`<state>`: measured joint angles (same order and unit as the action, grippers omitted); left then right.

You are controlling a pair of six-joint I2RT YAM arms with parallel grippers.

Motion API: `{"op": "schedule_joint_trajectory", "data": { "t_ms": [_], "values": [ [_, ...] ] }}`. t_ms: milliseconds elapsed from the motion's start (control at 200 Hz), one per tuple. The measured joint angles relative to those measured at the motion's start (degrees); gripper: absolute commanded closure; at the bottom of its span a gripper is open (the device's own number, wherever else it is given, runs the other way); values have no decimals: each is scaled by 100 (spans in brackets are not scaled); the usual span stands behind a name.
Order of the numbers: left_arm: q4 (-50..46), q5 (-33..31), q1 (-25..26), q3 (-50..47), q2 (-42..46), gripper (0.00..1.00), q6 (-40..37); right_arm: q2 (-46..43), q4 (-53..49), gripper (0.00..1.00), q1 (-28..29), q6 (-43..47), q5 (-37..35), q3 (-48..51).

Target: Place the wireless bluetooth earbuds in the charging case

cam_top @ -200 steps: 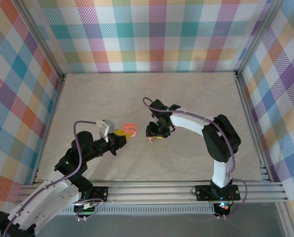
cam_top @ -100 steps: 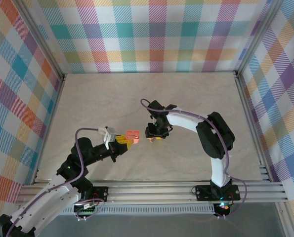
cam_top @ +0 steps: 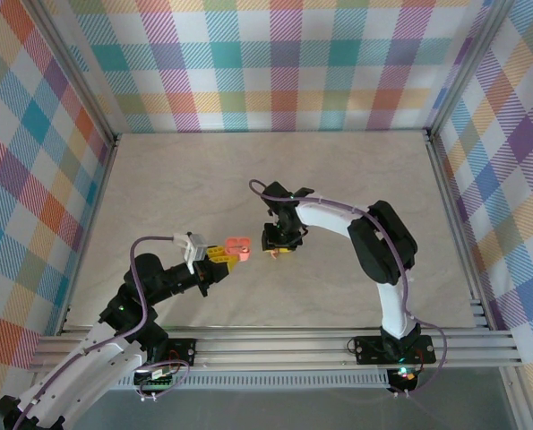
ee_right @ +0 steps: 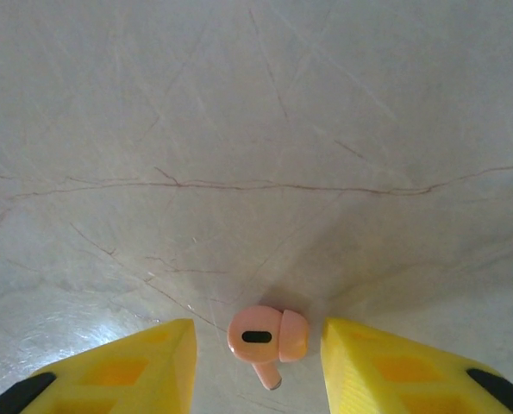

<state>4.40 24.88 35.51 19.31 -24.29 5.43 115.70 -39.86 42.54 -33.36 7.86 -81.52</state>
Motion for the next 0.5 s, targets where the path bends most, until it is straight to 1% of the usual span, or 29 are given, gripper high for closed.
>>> {"op": "schedule_joint_trajectory", "data": {
  "t_ms": [170, 500],
  "values": [
    [-63, 15, 0, 0, -2, 100, -35, 2, -105, 62, 79, 0, -74, -44],
    [-146, 24, 0, 0, 39, 100, -33, 118, -177, 63, 109, 0, -170, -83]
  ]
}}
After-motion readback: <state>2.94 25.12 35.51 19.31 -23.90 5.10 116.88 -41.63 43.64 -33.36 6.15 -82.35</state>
